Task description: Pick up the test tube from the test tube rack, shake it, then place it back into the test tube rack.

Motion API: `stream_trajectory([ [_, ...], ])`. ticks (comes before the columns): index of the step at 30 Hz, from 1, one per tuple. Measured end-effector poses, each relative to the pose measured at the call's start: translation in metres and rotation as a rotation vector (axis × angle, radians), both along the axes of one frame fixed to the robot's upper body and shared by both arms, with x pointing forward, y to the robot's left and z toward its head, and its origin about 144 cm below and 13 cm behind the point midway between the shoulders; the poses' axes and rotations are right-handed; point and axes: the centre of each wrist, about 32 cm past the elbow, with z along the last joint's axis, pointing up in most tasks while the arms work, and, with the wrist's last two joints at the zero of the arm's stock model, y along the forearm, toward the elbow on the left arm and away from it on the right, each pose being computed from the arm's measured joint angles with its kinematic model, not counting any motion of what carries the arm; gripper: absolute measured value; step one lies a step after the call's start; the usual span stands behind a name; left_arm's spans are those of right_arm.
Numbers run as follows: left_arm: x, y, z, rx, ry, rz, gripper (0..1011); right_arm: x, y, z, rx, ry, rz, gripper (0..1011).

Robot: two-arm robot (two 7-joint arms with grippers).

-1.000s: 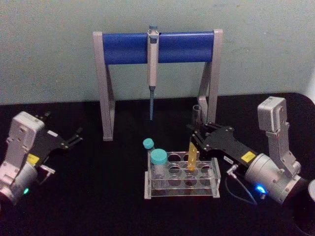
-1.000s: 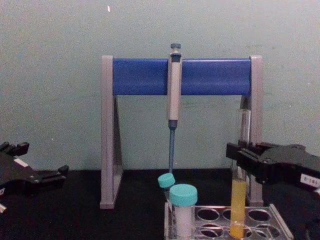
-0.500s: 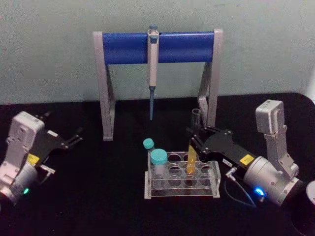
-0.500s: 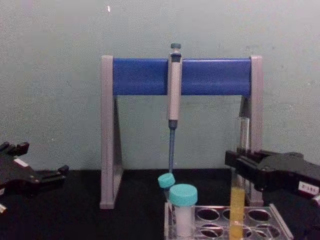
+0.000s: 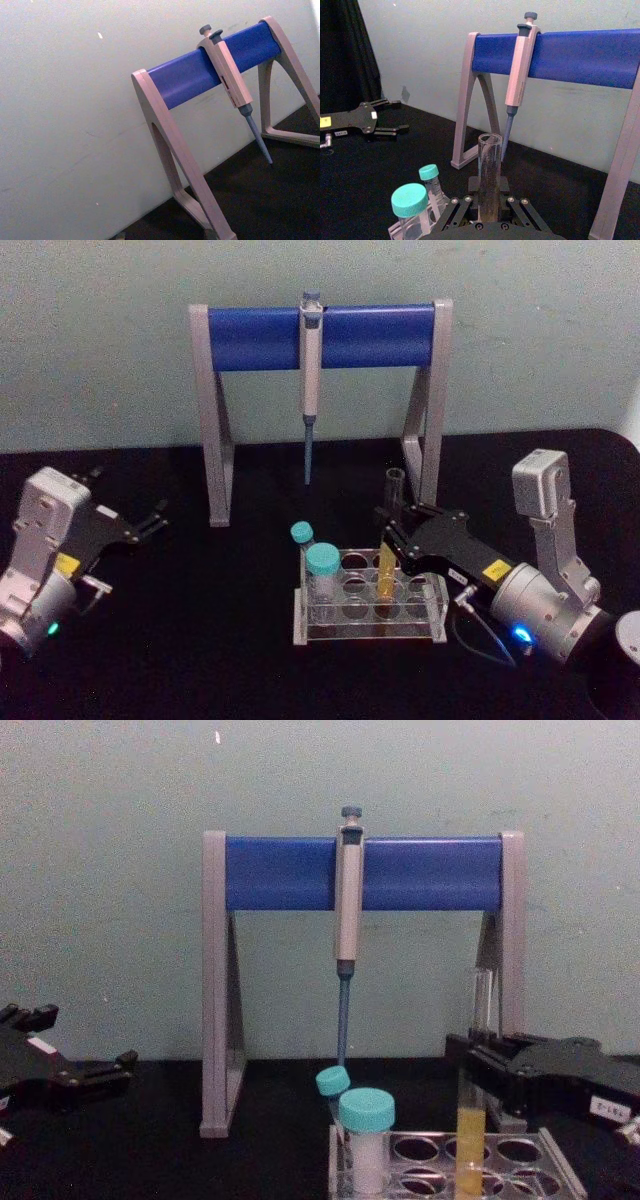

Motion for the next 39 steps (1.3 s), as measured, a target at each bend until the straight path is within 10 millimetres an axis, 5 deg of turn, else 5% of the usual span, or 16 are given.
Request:
stream_trajectory([
  [39, 0.0, 0.0, 0.0, 0.0, 0.0, 0.0, 1010, 0.0007, 0.0008, -0.0028, -0.011, 0.009, -0.005, 237],
])
